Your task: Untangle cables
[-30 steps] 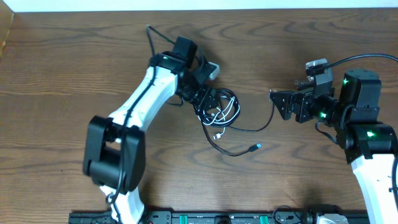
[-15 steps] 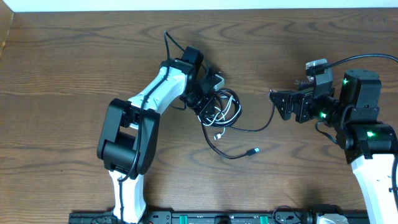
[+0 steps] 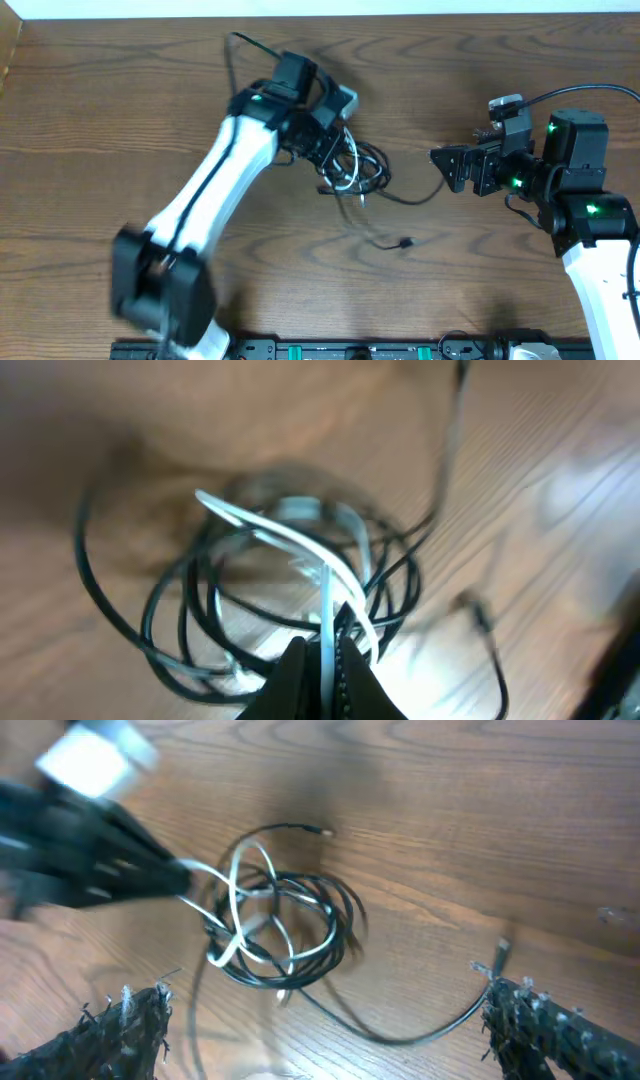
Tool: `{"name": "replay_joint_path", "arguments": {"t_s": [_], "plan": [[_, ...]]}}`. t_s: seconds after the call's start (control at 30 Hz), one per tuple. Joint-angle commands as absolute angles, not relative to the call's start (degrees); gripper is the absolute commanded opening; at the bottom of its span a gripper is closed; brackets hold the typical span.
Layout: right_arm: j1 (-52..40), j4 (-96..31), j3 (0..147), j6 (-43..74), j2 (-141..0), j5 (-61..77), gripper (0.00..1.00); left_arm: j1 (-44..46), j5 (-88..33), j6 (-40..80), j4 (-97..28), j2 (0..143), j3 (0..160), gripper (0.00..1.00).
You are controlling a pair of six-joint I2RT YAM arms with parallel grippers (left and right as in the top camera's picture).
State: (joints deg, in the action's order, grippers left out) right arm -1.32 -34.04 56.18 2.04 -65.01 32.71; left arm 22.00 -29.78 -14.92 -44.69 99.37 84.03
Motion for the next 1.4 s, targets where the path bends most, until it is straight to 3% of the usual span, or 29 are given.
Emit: {"name": "replay_joint_path", "arguments": {"t_s": [0.0, 0.33, 0.5, 0.63, 0.8, 1.0, 1.23, 1.37], "plan": [[-1.21, -32.95, 57.19, 1.21, -65.65, 38.52, 0.98, 22.59, -31.53, -9.98, -43.51, 89.43, 84.68, 0.07], [-5.06, -24.53, 57.19, 7.03, -66.96, 41.54, 0.92, 22.59, -31.55, 0.56, -40.16, 80.9, 84.68, 0.08], [-10.68, -20.18, 57.19, 14.83, -71.37, 37.65, 0.82, 22.57, -31.57, 11.92, -35.11, 80.79, 84.68, 0.08], [-14.33, -16.23, 57.19, 14.94, -76.2, 38.54, 0.72, 22.52, -35.83, 14.22, -31.79, 80.77, 84.68, 0.07], [-15.86, -13.69, 57.19, 13.67, -80.18, 38.5, 0.55, 22.52, -35.83, 14.52, -31.81, 80.77, 84.68, 0.07], [-18.61, -13.02, 57.19, 2.94, -81.69, 38.81, 0.55, 22.52, -35.83, 14.55, -31.81, 80.77, 84.68, 0.08], [-21.63, -11.99, 57.19, -0.93, -87.39, 36.25, 0.31, 22.52, -35.83, 15.18, -32.03, 80.79, 84.68, 0.08], [-21.58, -9.8, 57.19, -0.91, -90.21, 36.29, 0.25, 22.52, -35.83, 15.35, -32.34, 80.79, 84.68, 0.08]]}}
